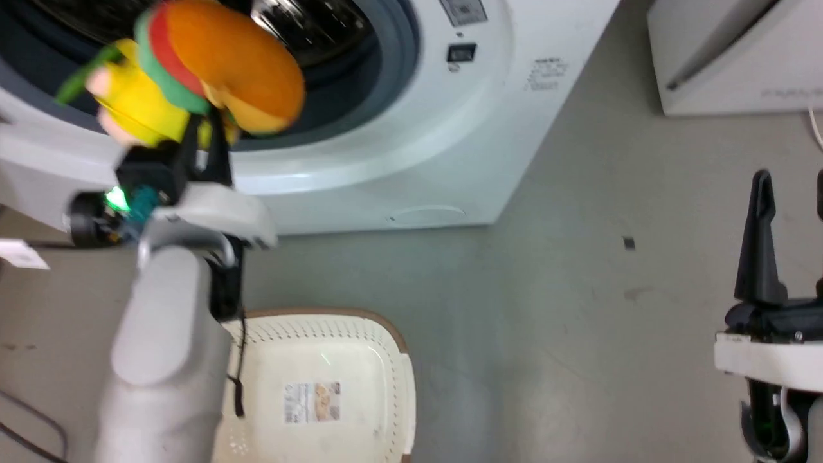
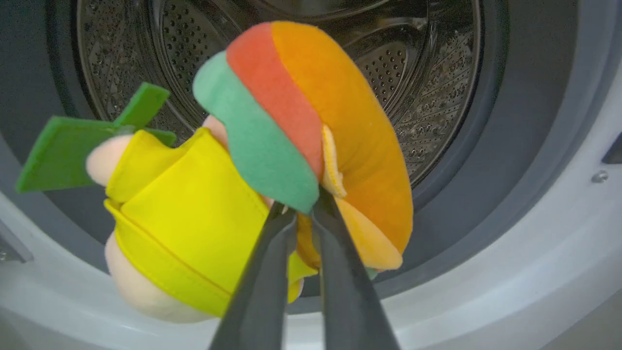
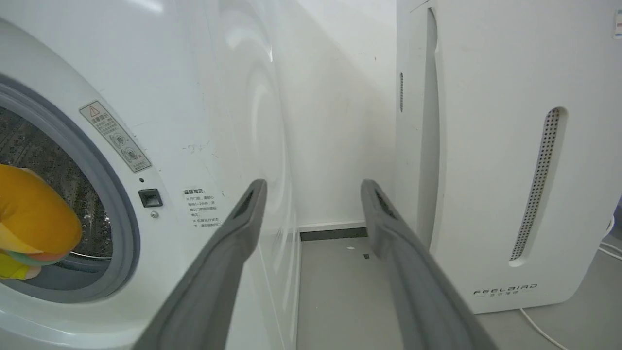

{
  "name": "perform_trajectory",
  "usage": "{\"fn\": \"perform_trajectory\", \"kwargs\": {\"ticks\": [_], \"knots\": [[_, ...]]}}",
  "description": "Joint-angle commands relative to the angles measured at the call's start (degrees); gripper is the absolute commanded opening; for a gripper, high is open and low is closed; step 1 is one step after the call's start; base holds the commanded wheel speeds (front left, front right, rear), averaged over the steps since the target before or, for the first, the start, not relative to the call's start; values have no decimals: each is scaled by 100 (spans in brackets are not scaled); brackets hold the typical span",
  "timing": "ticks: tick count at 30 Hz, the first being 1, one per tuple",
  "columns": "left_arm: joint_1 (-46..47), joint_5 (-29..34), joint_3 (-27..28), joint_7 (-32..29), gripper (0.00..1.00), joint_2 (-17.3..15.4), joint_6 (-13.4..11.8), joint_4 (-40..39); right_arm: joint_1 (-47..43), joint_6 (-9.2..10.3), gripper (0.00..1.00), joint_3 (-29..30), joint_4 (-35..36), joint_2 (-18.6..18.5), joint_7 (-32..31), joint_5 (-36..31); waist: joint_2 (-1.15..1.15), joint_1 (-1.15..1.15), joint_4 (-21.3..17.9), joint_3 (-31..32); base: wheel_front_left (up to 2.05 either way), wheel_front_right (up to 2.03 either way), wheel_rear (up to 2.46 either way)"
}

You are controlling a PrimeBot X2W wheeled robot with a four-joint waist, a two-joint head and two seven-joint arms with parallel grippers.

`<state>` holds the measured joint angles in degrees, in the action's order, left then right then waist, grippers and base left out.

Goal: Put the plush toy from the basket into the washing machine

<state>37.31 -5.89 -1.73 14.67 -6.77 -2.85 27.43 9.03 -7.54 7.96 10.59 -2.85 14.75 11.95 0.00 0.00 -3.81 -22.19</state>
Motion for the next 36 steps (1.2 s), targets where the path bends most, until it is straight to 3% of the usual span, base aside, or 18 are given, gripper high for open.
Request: {"fn": "perform_trajectory", "kwargs": {"ticks": [1,23,30,36], "knots": [[158,38,49,32,0,-46,10,23,113,5,100,-13,38,-3,25,7,0,0,-223,-288,0,0,0],[2846,166,682,33,0,-1025,87,1452,811,5,100,-211,116,-3,25,386,0,0,-1024,-1713,0,0,0],[3673,222,692,33,0,-1404,122,2052,841,5,100,-278,124,-3,25,479,0,0,-1207,-1949,0,0,0],[4439,243,587,17,0,-1499,148,2891,858,5,100,-275,116,-3,25,513,0,0,-1266,-2122,0,0,0]]}}
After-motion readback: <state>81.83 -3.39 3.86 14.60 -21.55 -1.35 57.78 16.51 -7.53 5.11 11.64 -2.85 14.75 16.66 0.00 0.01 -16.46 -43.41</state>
